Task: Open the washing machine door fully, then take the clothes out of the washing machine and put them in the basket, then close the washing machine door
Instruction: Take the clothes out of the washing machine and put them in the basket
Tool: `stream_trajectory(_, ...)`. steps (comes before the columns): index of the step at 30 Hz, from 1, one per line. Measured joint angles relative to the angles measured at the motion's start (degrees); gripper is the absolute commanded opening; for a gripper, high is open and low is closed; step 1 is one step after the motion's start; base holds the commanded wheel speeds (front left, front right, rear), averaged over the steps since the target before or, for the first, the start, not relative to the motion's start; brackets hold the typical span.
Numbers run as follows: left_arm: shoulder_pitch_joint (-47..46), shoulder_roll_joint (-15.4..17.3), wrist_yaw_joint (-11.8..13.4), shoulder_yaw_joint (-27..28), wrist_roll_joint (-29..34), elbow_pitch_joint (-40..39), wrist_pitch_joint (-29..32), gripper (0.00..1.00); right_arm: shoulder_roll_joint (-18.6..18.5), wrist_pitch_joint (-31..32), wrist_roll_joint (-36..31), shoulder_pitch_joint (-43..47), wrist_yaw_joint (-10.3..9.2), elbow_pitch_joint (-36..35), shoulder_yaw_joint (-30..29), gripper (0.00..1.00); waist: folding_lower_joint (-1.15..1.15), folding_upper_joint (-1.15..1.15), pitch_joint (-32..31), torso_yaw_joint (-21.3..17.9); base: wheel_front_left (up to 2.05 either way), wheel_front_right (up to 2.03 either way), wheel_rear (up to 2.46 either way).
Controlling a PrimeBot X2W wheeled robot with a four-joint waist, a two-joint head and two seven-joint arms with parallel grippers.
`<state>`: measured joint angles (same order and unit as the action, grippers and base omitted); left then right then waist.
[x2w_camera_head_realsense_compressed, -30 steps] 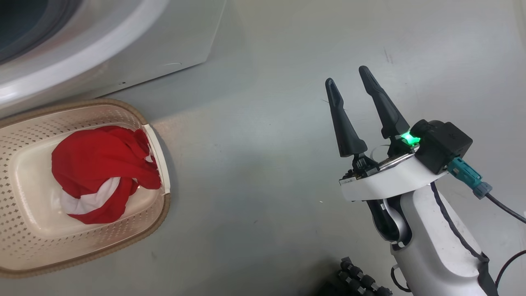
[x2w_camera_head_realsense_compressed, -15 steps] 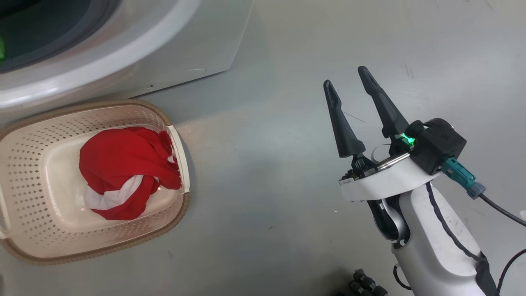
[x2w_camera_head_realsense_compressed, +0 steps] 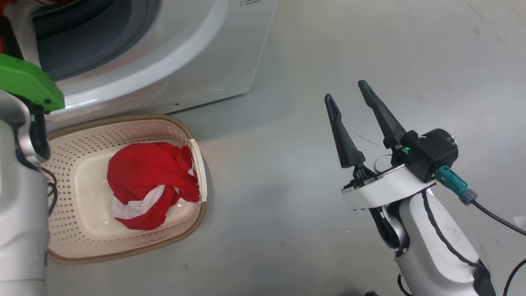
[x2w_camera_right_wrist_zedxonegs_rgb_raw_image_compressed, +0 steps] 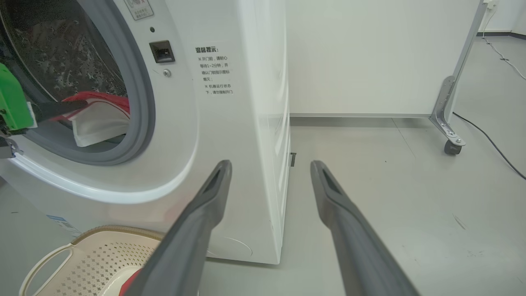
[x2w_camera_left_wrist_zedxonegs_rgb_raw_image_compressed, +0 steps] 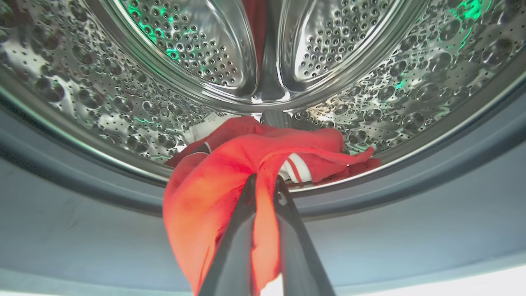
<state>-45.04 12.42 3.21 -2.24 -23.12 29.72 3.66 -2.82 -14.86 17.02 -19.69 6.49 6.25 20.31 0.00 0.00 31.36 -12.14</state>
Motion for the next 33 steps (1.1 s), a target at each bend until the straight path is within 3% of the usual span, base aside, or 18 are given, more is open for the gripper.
stream_trajectory(6, 5.25, -2.65, -0.49, -0.43, -0.02, -1.36, -6.21, 0.0, -0.02, 0.0, -0.41, 2.49, 0.01, 1.03, -0.1, 1.0, 0.0, 0.0, -3.43, 1.0, 0.0, 0.0, 0.0)
stream_trajectory(18, 13.84, -4.92, -0.49, -1.77, 0.64, -4.99, -15.82, 0.0, -0.01, 0.0, -1.27, 6.82, 0.18, 2.25, -0.57, 1.0, 0.0, 0.0, -11.64, 3.1, 0.0, 0.0, 0.0)
stream_trajectory(33, 20.62, -5.93, 0.53, -1.69, 3.07, -14.73, -17.86, 0.0, -0.01, 0.0, -2.2, 11.98, 0.18, 2.6, -0.58, 1.0, 0.0, 0.0, -20.65, 5.76, 0.0, 0.0, 0.0)
